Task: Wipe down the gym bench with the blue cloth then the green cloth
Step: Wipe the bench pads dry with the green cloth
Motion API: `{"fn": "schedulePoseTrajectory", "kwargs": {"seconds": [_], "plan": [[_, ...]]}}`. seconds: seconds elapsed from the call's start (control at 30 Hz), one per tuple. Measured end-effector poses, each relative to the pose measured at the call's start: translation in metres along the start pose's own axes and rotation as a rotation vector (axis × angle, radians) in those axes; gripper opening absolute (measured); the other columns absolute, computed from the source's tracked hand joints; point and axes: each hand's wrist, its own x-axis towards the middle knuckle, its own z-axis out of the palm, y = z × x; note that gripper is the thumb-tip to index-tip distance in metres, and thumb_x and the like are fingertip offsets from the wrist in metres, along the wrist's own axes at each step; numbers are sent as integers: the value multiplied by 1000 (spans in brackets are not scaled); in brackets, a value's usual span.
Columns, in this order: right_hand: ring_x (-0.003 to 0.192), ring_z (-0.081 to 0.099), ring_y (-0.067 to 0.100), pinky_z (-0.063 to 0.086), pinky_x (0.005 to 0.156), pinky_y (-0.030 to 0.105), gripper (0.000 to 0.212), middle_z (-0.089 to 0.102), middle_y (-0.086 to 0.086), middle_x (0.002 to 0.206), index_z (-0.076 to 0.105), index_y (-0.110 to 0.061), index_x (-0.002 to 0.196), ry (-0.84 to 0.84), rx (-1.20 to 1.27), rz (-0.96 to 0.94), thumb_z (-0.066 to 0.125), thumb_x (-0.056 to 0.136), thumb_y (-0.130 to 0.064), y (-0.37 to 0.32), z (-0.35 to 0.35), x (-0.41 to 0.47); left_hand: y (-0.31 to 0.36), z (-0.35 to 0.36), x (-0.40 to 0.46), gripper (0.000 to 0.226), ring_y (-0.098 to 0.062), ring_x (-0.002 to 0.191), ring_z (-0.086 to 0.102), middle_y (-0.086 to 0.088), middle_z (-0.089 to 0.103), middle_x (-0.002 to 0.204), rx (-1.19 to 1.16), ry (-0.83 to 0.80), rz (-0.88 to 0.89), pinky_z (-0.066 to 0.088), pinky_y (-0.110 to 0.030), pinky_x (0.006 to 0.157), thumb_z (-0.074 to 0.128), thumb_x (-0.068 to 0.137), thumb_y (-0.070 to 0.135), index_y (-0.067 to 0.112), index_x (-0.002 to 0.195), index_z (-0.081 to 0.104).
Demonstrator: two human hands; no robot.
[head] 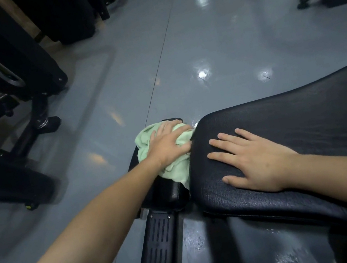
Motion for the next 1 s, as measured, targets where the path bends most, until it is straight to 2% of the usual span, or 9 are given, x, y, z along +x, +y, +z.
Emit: {"fn": "schedulePoseTrajectory", "kwargs": {"seconds": [0.1,0.17,0.3,0.43,0.53,0.67,0.8,1.0], "plan": [[154,-6,18,-3,124,44,79,1,-2,168,13,-34,158,-24,-20,7,7,89,-71,-1,-1,0,-8,-1,-26,46,-15,153,7,23,17,162,9,-54,89,11,-57,121,49,83,62,55,129,52],[154,-8,17,-3,124,43,82,-1,-3,168,10,-35,158,-34,-38,14,1,85,-71,-3,-2,0,-12,0,-44,38,-14,155,0,23,9,164,31,-72,119,9,-57,122,54,88,57,50,126,56],[154,-8,16,-3,124,43,85,-2,-4,168,9,-36,158,-53,-60,21,-3,82,-72,-6,-4,-1,-12,2,-78,32,-15,155,-2,21,9,165,37,-66,162,10,-58,121,60,89,53,43,119,61],[153,-10,15,-6,124,42,87,-3,-5,168,7,-36,158,-75,-71,28,-6,80,-72,-7,-6,-2,-15,8,-110,31,-19,155,-1,20,10,165,62,-26,219,14,-60,119,58,87,57,43,115,61],[153,-10,15,-6,124,42,88,-3,-5,168,7,-37,158,-84,-75,29,-6,79,-72,-8,-8,-1,-12,11,-121,33,-17,155,-2,24,8,164,54,-19,175,11,-59,120,59,86,57,46,116,59],[154,-8,17,-5,124,43,90,-2,-4,168,7,-37,158,-109,-82,33,-6,77,-73,-8,-10,1,-8,9,-114,45,-12,155,-6,29,0,164,33,-59,120,6,-57,122,54,88,55,51,133,49],[154,-7,20,-1,123,52,92,-3,-1,168,6,-35,158,-140,-159,-11,-5,77,-76,-12,-13,22,-7,4,-85,56,-11,155,-9,28,-6,164,46,-115,68,5,-60,121,51,91,58,56,145,34],[154,-5,23,-1,122,56,96,3,0,167,9,-34,158,-111,-105,-16,-5,74,-78,-24,-1,59,-12,-1,-21,60,-15,155,-1,23,8,165,60,-95,95,7,-61,119,44,87,64,56,145,33]]}}
